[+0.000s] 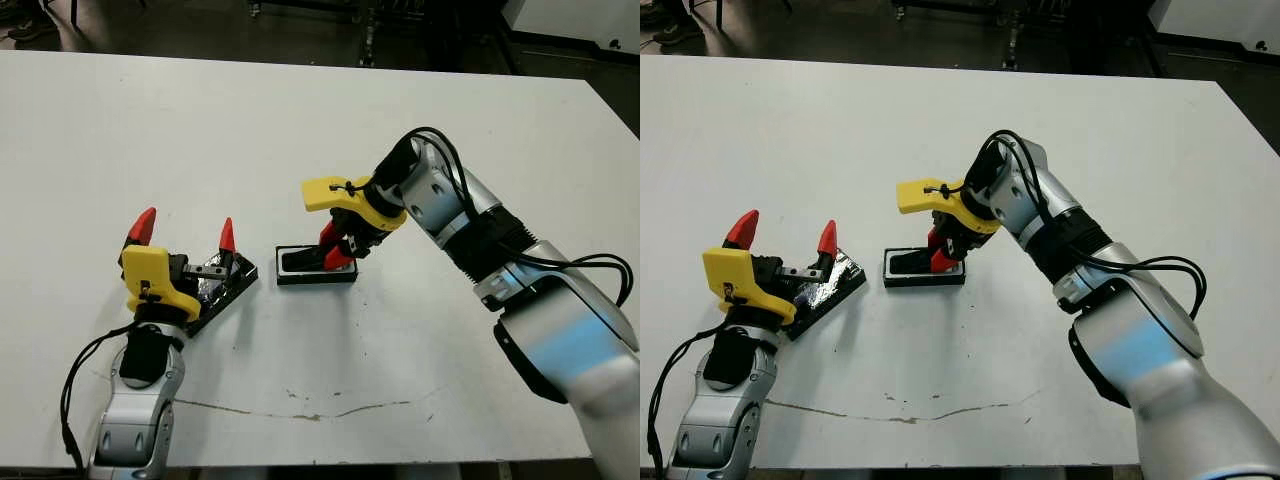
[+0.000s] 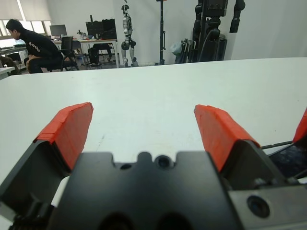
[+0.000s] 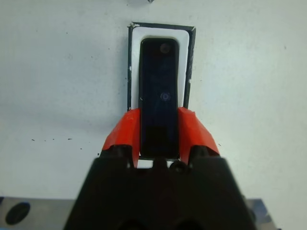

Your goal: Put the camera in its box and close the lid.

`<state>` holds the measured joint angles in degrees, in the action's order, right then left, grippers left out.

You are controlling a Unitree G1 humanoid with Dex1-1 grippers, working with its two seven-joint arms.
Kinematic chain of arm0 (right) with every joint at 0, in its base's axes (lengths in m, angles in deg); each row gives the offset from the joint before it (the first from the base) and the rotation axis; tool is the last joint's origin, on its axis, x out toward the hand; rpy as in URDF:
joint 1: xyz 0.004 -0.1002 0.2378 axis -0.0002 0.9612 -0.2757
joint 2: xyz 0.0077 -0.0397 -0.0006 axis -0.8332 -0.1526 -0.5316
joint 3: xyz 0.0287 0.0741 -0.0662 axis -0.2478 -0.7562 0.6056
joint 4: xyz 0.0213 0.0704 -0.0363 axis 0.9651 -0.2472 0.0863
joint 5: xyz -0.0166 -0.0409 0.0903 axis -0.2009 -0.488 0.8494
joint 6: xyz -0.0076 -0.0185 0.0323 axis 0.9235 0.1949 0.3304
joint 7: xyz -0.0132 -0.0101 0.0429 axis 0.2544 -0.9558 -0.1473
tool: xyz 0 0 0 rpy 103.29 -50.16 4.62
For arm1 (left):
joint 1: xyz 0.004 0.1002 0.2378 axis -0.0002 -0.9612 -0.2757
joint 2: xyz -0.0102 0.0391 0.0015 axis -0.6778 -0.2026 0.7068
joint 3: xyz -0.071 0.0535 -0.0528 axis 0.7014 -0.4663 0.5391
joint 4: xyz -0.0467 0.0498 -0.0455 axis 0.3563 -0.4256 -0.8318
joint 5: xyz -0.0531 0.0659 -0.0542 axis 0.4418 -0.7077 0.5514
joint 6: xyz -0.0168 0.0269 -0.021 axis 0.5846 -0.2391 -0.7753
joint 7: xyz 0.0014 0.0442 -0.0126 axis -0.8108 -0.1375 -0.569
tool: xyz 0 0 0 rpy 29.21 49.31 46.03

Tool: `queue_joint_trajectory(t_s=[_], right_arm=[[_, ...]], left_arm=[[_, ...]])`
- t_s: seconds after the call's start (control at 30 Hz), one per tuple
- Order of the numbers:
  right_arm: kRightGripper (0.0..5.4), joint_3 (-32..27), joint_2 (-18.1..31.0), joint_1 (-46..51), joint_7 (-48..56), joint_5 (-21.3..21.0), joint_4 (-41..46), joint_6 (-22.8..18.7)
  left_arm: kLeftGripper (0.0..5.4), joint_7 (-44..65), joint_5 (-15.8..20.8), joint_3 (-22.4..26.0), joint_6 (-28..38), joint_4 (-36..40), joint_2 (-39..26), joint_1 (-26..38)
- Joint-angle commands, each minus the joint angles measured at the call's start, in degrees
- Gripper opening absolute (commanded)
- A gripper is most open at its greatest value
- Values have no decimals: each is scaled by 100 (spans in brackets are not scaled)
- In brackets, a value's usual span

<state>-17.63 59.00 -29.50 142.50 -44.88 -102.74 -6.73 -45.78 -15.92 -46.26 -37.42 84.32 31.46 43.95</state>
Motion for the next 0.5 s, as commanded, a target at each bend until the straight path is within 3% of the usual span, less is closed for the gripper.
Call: queue_joint_trajectory(t_s=[0.03,0.2,0.5], right_arm=[[167,47,-95,141,23,81,81,16],[167,1,-55,161,-28,102,-50,556],[311,-183,-38,30,-85,146,-498,1135]], left_arm=[[540,-24,-16,-9,2,-25,6,-89],[540,7,58,8,28,-41,14,-96],[540,-29,-3,-6,-8,-20,-7,-112]])
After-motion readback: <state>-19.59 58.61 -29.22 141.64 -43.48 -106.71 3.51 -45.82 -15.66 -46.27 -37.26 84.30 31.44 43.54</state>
